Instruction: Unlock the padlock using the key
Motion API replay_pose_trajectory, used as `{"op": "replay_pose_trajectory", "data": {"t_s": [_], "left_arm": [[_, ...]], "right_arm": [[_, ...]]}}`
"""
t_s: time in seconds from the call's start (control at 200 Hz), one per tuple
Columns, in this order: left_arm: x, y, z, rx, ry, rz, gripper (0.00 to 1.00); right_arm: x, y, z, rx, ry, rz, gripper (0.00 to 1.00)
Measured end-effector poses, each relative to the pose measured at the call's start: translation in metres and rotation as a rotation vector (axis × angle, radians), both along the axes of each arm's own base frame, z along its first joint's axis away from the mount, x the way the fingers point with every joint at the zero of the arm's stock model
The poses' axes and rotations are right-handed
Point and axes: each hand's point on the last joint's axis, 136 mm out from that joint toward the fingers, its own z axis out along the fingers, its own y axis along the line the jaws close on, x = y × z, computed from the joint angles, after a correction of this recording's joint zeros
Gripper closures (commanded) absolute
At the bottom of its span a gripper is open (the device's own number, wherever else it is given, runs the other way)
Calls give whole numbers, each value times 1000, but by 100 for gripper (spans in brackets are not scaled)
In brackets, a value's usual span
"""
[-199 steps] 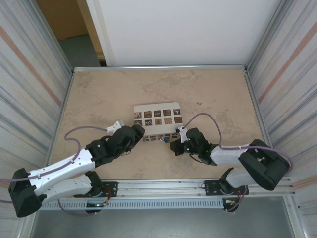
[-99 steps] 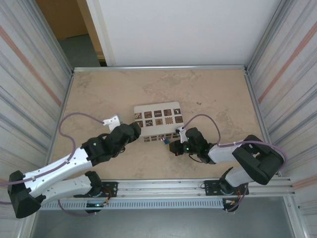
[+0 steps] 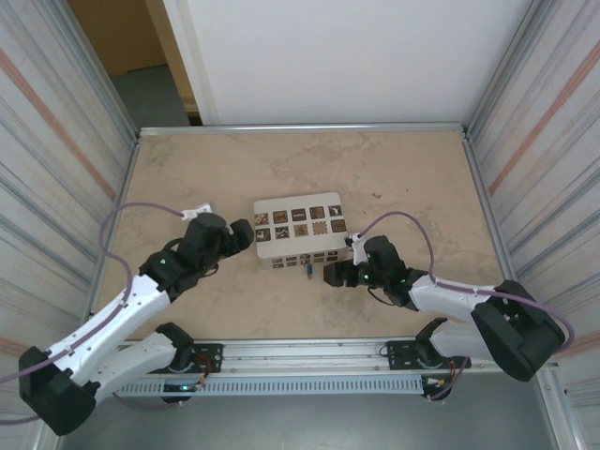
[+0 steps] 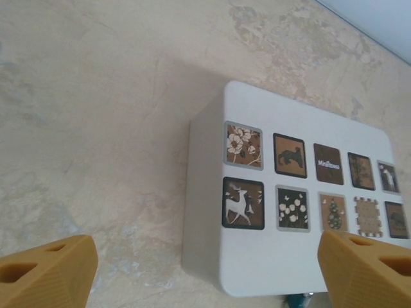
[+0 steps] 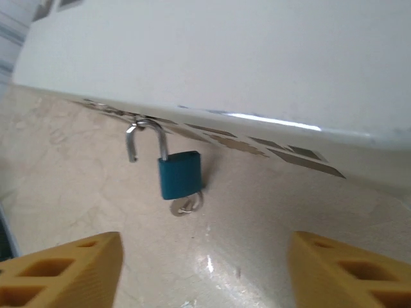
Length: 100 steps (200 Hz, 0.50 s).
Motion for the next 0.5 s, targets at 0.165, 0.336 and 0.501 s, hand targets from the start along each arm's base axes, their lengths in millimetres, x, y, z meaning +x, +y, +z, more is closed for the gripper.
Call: {"op": "replay_pose_trajectory", "data": {"t_s": [0.165, 0.336, 0.501], "left_arm": [[12, -2, -26, -155, 97, -57, 10], [15, -20, -38, -245, 160, -171, 9], [20, -27, -57, -277, 228, -229, 10]], "right_arm": [[-4, 7, 13, 61, 15, 24, 1], [-3, 13, 23, 116, 9, 40, 1], [-2, 15, 18, 115, 26, 39, 1]]}}
